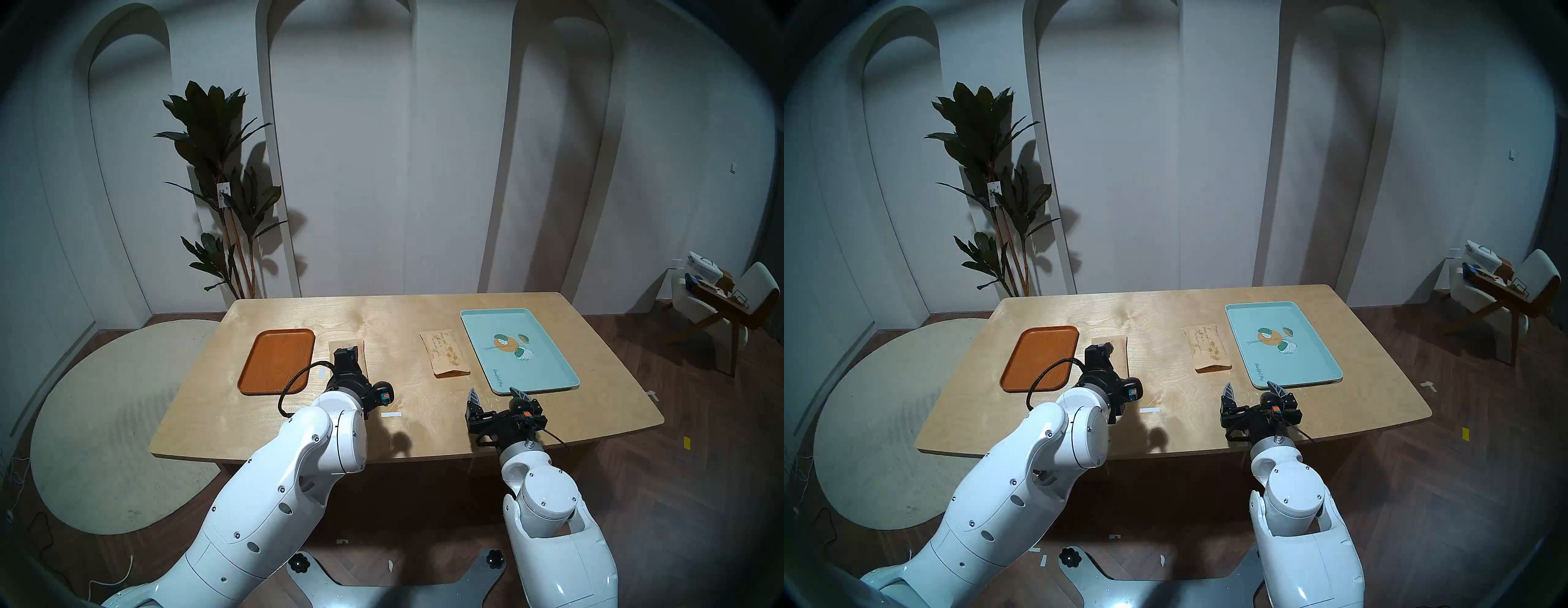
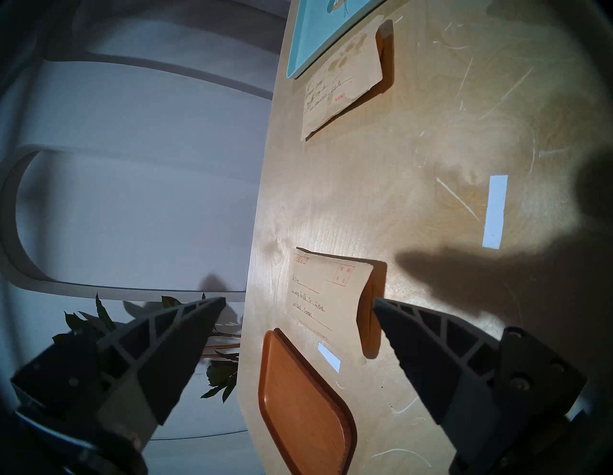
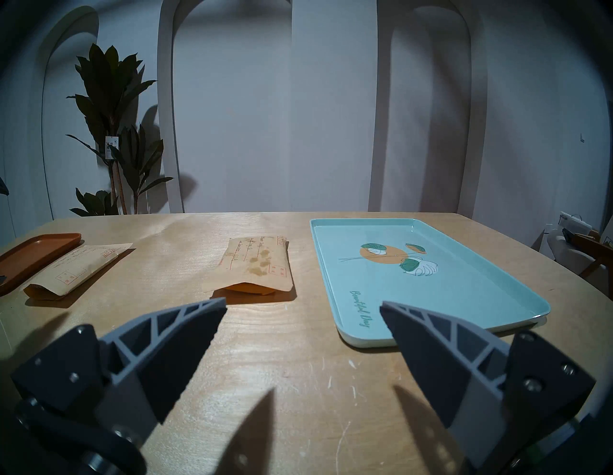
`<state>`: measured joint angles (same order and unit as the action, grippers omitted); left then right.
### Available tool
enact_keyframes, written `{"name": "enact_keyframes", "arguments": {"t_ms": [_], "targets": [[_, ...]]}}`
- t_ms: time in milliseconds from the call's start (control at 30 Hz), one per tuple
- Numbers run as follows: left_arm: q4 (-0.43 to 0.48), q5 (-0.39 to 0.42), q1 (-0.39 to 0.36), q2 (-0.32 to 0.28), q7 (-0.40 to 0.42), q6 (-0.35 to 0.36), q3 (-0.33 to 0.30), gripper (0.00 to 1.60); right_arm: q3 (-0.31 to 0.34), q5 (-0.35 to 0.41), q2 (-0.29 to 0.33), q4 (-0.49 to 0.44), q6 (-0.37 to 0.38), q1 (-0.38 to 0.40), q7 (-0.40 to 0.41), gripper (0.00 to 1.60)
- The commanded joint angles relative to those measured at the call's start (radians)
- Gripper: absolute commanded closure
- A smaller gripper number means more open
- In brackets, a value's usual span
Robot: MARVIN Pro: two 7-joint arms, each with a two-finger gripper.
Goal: Sort the mail into the trays, one tray per recipient
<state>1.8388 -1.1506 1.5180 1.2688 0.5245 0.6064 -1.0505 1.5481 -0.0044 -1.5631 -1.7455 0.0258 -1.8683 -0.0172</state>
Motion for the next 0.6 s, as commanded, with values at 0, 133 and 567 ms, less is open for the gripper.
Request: {"name": "enact_keyframes", "arguments": {"t_ms": [0,133,567], "targets": [[-0.027,0.015,-0.015,0.045,-0.032,-0.009,0.013,0.0,0.0,0.003,-0.001,-0.023,-0.003,0.003,0.001,0.0],[-0.042,0.023,-0.017,0.051,-0.04,-0.008,0.021,0.0,0.0,0.003,-0.001,-0.023,-0.003,0.003,0.001,0.0],[-0.085,0.043,-0.029,0.058,-0.079,-0.012,0.015,0.0,0.0,0.003,-0.001,-0.023,-0.003,0.003,0.001,0.0]]}}
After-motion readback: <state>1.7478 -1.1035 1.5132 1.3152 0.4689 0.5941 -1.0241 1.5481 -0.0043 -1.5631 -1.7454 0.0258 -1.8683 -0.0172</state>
